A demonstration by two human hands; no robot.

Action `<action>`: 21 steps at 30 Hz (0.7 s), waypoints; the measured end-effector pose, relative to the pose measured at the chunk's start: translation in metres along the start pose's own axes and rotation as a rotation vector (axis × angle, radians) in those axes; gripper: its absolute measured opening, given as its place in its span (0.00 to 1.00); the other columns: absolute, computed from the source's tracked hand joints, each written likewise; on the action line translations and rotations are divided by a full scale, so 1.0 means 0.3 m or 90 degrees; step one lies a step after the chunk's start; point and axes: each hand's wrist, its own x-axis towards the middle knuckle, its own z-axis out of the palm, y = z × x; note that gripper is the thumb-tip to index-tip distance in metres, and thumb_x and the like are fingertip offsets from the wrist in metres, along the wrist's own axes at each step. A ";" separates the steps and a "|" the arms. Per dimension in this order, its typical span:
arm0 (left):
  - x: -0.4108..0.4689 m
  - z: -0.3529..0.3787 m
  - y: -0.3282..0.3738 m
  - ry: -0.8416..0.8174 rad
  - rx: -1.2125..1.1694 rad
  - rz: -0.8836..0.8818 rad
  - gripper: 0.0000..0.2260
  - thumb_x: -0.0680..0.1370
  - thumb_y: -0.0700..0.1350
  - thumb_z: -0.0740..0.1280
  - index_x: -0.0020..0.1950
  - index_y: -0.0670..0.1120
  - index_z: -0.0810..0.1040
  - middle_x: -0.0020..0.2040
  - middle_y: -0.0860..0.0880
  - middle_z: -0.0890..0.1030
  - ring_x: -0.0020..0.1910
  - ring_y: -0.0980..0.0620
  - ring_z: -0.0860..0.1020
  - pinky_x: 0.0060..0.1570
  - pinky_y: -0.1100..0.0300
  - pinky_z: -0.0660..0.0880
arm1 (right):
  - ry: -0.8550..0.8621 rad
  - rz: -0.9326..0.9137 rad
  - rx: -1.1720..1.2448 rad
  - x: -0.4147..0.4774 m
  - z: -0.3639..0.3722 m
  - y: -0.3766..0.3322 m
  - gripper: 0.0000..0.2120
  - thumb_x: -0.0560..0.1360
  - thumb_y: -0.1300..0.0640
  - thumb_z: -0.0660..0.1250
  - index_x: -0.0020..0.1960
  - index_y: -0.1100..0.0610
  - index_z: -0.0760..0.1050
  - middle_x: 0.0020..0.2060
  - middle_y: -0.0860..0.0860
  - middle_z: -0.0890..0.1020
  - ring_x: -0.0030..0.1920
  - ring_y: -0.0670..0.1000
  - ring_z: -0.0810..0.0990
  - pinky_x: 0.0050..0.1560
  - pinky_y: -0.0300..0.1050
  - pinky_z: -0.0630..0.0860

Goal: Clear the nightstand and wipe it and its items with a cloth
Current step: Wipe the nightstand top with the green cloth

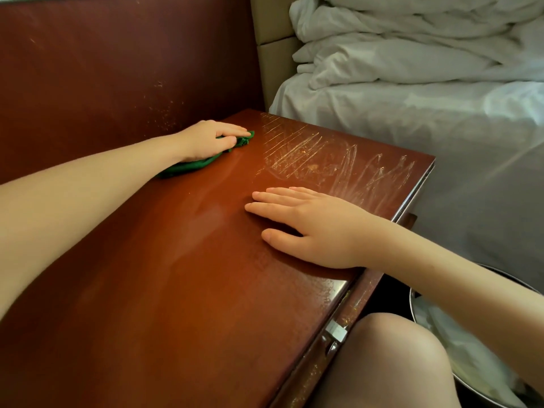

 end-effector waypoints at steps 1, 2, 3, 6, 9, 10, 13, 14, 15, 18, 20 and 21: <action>0.020 -0.001 -0.006 0.002 0.002 -0.013 0.17 0.82 0.42 0.57 0.70 0.51 0.70 0.71 0.52 0.68 0.72 0.53 0.64 0.67 0.64 0.55 | 0.001 0.001 0.001 0.001 0.000 0.001 0.25 0.81 0.43 0.48 0.76 0.44 0.49 0.76 0.43 0.51 0.75 0.43 0.45 0.72 0.38 0.40; 0.041 -0.002 -0.010 0.006 0.006 -0.025 0.17 0.82 0.42 0.57 0.70 0.51 0.70 0.72 0.51 0.68 0.72 0.52 0.64 0.67 0.64 0.55 | 0.002 0.001 0.001 0.001 0.001 0.002 0.25 0.81 0.43 0.48 0.76 0.44 0.49 0.76 0.43 0.50 0.75 0.43 0.45 0.72 0.37 0.40; 0.062 -0.002 -0.015 0.010 0.010 -0.037 0.17 0.82 0.42 0.57 0.70 0.51 0.70 0.72 0.51 0.68 0.72 0.51 0.64 0.67 0.63 0.55 | 0.003 0.000 0.001 0.001 0.001 0.004 0.25 0.81 0.43 0.48 0.76 0.44 0.49 0.76 0.42 0.50 0.75 0.42 0.45 0.71 0.37 0.39; 0.127 -0.002 -0.025 0.030 0.017 -0.086 0.17 0.82 0.44 0.56 0.70 0.52 0.71 0.72 0.50 0.69 0.71 0.49 0.66 0.69 0.58 0.59 | 0.004 -0.003 0.003 0.002 0.001 0.006 0.25 0.81 0.43 0.48 0.76 0.43 0.49 0.76 0.42 0.50 0.75 0.42 0.44 0.69 0.35 0.38; 0.182 0.005 -0.031 0.049 0.022 -0.132 0.16 0.82 0.46 0.56 0.69 0.54 0.71 0.70 0.47 0.71 0.61 0.48 0.73 0.64 0.56 0.66 | 0.008 -0.006 0.007 0.004 0.003 0.009 0.25 0.80 0.42 0.48 0.76 0.42 0.48 0.76 0.41 0.50 0.75 0.41 0.44 0.67 0.33 0.36; 0.195 0.008 -0.033 0.052 0.025 -0.143 0.16 0.82 0.47 0.56 0.69 0.55 0.71 0.69 0.46 0.72 0.57 0.49 0.74 0.61 0.57 0.68 | 0.007 -0.007 0.009 0.004 0.004 0.008 0.25 0.80 0.42 0.48 0.76 0.42 0.48 0.76 0.41 0.50 0.74 0.40 0.44 0.68 0.33 0.36; 0.235 0.012 -0.032 0.050 0.040 -0.163 0.17 0.82 0.47 0.55 0.70 0.57 0.70 0.69 0.44 0.71 0.58 0.46 0.74 0.59 0.56 0.69 | 0.014 -0.012 0.007 0.002 0.005 0.009 0.25 0.80 0.42 0.47 0.76 0.42 0.48 0.76 0.40 0.49 0.74 0.40 0.43 0.68 0.34 0.36; 0.249 0.011 -0.030 0.043 0.046 -0.166 0.17 0.82 0.47 0.55 0.70 0.57 0.69 0.70 0.44 0.70 0.62 0.44 0.73 0.61 0.56 0.68 | 0.013 -0.012 0.006 0.002 0.005 0.010 0.25 0.80 0.42 0.47 0.76 0.42 0.48 0.76 0.40 0.49 0.74 0.40 0.43 0.68 0.33 0.36; 0.261 0.009 -0.028 0.034 0.049 -0.168 0.17 0.82 0.48 0.54 0.71 0.57 0.69 0.71 0.44 0.69 0.66 0.44 0.70 0.63 0.56 0.67 | 0.010 -0.012 0.008 0.002 0.006 0.012 0.25 0.80 0.42 0.47 0.76 0.42 0.48 0.76 0.40 0.49 0.74 0.40 0.43 0.68 0.33 0.35; 0.298 0.000 -0.026 0.029 0.043 -0.173 0.18 0.82 0.48 0.54 0.72 0.56 0.67 0.72 0.44 0.68 0.69 0.43 0.66 0.66 0.55 0.64 | 0.023 -0.019 0.007 0.007 0.013 0.018 0.27 0.79 0.39 0.43 0.76 0.42 0.48 0.76 0.40 0.49 0.74 0.39 0.43 0.67 0.32 0.34; 0.321 -0.002 -0.023 0.032 0.040 -0.174 0.18 0.82 0.48 0.54 0.72 0.56 0.68 0.72 0.45 0.67 0.70 0.43 0.65 0.66 0.55 0.63 | 0.033 -0.020 0.009 0.010 0.019 0.019 0.30 0.75 0.39 0.42 0.76 0.42 0.49 0.76 0.40 0.50 0.74 0.39 0.44 0.66 0.31 0.34; 0.332 0.000 -0.022 0.032 0.041 -0.173 0.17 0.82 0.48 0.54 0.71 0.56 0.68 0.72 0.45 0.67 0.70 0.43 0.65 0.66 0.54 0.63 | 0.037 -0.021 0.013 0.012 0.022 0.020 0.30 0.75 0.39 0.43 0.76 0.42 0.49 0.76 0.40 0.51 0.74 0.39 0.44 0.66 0.30 0.33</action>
